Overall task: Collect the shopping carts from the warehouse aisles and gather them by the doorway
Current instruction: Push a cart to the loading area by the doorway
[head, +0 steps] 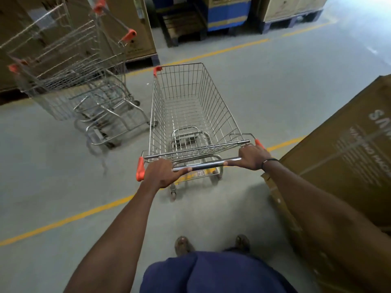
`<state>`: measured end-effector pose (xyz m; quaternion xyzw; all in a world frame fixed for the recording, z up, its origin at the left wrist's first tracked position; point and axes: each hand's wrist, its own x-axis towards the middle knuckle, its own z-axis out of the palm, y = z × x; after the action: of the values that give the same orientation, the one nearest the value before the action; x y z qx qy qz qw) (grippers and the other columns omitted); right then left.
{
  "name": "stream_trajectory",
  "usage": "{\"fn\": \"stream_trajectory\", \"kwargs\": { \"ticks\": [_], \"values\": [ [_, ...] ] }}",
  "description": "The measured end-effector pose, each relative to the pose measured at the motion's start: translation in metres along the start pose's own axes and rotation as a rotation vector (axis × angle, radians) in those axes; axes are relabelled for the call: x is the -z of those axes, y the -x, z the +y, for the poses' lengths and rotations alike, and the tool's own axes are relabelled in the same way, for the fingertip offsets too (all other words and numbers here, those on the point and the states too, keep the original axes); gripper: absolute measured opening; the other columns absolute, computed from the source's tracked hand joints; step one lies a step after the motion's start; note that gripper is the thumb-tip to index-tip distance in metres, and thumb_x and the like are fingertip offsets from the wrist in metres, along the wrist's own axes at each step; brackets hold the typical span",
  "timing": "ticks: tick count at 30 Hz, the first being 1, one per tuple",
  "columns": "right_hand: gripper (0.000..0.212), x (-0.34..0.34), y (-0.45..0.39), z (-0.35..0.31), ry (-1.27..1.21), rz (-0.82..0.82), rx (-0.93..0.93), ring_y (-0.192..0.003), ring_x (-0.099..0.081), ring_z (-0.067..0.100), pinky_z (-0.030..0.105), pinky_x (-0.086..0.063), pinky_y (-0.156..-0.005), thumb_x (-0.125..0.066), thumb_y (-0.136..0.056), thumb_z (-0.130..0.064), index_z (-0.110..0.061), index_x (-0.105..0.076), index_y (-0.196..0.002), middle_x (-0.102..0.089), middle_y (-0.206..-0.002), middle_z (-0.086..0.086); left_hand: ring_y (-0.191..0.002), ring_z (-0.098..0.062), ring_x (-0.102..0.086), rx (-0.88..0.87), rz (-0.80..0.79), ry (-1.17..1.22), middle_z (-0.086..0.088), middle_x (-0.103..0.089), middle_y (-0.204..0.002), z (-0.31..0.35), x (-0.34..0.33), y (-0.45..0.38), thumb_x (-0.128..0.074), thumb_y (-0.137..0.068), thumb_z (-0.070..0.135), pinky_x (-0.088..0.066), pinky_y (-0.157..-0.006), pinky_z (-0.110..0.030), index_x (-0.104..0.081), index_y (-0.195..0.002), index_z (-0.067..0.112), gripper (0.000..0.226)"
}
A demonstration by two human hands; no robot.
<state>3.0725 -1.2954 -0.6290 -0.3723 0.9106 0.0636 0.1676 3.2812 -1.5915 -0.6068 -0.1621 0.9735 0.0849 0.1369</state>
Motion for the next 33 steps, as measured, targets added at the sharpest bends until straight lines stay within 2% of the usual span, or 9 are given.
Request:
{"fn": "stream_trajectory", "kwargs": {
  "ticks": [4, 10, 13, 16, 19, 23, 28, 33],
  "values": [
    [0.099, 0.003, -0.001, -0.016, -0.059, 0.006, -0.073, -0.083, -0.064, 0.02, 0.061, -0.023, -0.124, -0.023, -0.075, -0.109, -0.018, -0.06, -0.06, -0.062, -0.068, -0.005, -0.066, -0.028, -0.061, -0.069, -0.007, -0.029, -0.005, -0.06, -0.069, -0.021, 0.009, -0.024, -0.031, -0.082, 0.1, -0.047, -0.065, -0.04, -0.057, -0.064, 0.014, 0.091],
    [0.12, 0.007, -0.021, -0.035, -0.177, 0.027, -0.209, -0.073, -0.062, 0.015, 0.063, -0.021, -0.124, -0.009, -0.064, -0.115, -0.01, -0.068, -0.069, -0.063, -0.066, -0.006, -0.07, -0.029, -0.056, -0.194, -0.042, -0.109, -0.002, -0.055, -0.072, -0.047, 0.036, -0.076, -0.032, -0.083, 0.097, -0.039, -0.067, -0.038, -0.058, -0.07, 0.017, 0.086],
    [0.111, 0.017, -0.037, -0.035, -0.204, 0.032, -0.256, -0.071, -0.06, 0.013, 0.064, -0.021, -0.124, -0.018, -0.071, -0.111, -0.01, -0.065, -0.069, -0.062, -0.066, -0.007, -0.069, -0.028, -0.057, -0.226, -0.038, -0.122, -0.001, -0.054, -0.069, -0.056, 0.049, -0.112, -0.033, -0.081, 0.1, -0.04, -0.068, -0.038, -0.063, -0.071, 0.014, 0.092],
    [0.099, 0.029, -0.058, -0.032, -0.21, 0.039, -0.291, -0.073, -0.062, 0.015, 0.064, -0.02, -0.124, -0.024, -0.076, -0.108, -0.016, -0.058, -0.064, -0.062, -0.068, -0.007, -0.065, -0.027, -0.056, -0.294, -0.015, -0.125, -0.002, -0.054, -0.066, -0.064, 0.059, -0.156, -0.03, -0.078, 0.104, -0.041, -0.063, -0.038, -0.059, -0.065, 0.014, 0.095],
    [0.101, 0.038, -0.083, -0.023, -0.22, 0.058, -0.333, -0.073, -0.062, 0.015, 0.063, -0.019, -0.125, -0.023, -0.075, -0.109, -0.015, -0.059, -0.064, -0.064, -0.068, -0.005, -0.065, -0.028, -0.058, -0.345, 0.004, -0.116, -0.003, -0.055, -0.064, -0.067, 0.069, -0.199, -0.026, -0.076, 0.106, -0.046, -0.064, -0.039, -0.056, -0.061, 0.015, 0.097],
    [0.099, 0.055, -0.116, 0.0, -0.227, 0.064, -0.367, -0.066, -0.055, 0.01, 0.062, -0.021, -0.126, -0.024, -0.073, -0.109, -0.016, -0.058, -0.061, -0.061, -0.064, -0.007, -0.07, -0.029, -0.06, -0.353, -0.008, -0.122, -0.002, -0.058, -0.068, -0.059, 0.081, -0.249, -0.024, -0.075, 0.107, -0.047, -0.071, -0.041, -0.062, -0.065, 0.016, 0.1],
    [0.11, 0.075, -0.153, 0.029, -0.258, 0.032, -0.422, -0.07, -0.055, 0.011, 0.063, -0.021, -0.126, -0.009, -0.059, -0.116, -0.018, -0.059, -0.062, -0.058, -0.065, -0.01, -0.069, -0.032, -0.063, -0.376, -0.032, -0.122, -0.005, -0.061, -0.067, -0.045, 0.1, -0.309, -0.019, -0.066, 0.112, -0.053, -0.07, -0.041, -0.061, -0.062, 0.016, 0.105],
    [0.126, 0.092, -0.19, 0.041, -0.294, 0.043, -0.502, -0.067, -0.052, 0.008, 0.061, -0.022, -0.125, -0.001, -0.052, -0.118, -0.012, -0.067, -0.069, -0.06, -0.066, -0.008, -0.074, -0.032, -0.065, -0.457, -0.053, -0.155, -0.004, -0.062, -0.07, -0.042, 0.127, -0.372, -0.023, -0.072, 0.109, -0.052, -0.075, -0.042, -0.062, -0.066, 0.015, 0.102]
  ]
}}
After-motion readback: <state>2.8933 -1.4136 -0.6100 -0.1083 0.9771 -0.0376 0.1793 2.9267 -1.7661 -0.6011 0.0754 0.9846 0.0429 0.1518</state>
